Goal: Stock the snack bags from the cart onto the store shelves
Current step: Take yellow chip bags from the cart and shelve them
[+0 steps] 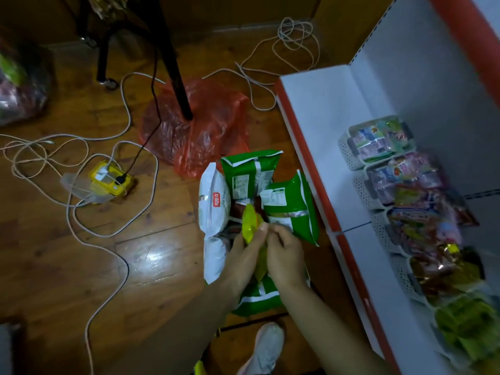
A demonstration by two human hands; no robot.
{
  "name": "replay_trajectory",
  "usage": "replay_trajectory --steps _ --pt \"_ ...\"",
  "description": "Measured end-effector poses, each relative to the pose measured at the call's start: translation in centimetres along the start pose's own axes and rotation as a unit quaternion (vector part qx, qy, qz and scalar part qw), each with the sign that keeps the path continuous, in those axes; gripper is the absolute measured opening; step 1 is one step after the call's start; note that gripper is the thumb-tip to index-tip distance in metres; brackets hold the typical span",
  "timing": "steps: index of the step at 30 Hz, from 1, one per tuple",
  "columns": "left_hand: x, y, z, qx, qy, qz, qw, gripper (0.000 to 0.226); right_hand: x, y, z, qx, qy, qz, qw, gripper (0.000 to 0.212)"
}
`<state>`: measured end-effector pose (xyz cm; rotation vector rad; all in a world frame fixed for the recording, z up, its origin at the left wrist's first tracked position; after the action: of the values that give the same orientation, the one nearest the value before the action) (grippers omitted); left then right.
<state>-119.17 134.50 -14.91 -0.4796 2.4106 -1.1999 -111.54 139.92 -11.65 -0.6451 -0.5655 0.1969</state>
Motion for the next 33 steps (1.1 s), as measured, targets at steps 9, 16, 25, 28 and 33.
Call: replay_trajectory --steps 9,16,25,28,33 --pt "2.4 -5.0 -2.7 -0.136 0.024 -0.16 0.977 0.06 2.7 -4.3 3.7 0.047 0.082 0.075 0.993 0.022" --pt "4.1 -7.2 -3.0 -0.174 0.114 -0.182 0.961 0.049 9.5 -1.3 5.2 0.106 -0.035 -0.133 0.985 0.038" --pt "6.8 -8.4 -2.1 -0.199 0.056 -0.18 0.962 0.033 4.8 5.1 3.0 0.034 -0.154 0.005 0.988 0.122" --pt "7.5 -8.9 -2.4 -0.191 0.035 -0.181 0.964 0.017 5.3 4.6 3.1 0.032 -0.187 -0.018 0.982 0.064" --pt "7.7 -9.0 -3.2 -0.209 0.067 -0.15 0.964 0.028 6.1 3.0 4.5 0.075 -0.176 -0.052 0.98 0.047"
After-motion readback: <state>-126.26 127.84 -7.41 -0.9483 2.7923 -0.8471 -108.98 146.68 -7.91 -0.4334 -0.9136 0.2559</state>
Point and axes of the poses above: each hand's wrist, its own y-axis towards the middle knuckle, its own x-axis out of the back of the hand, z = x × y, the point moved 7 cm from there along y, towards the middle knuckle, and after that the axes turned 2 degrees about -x, right-handed, at the moved point
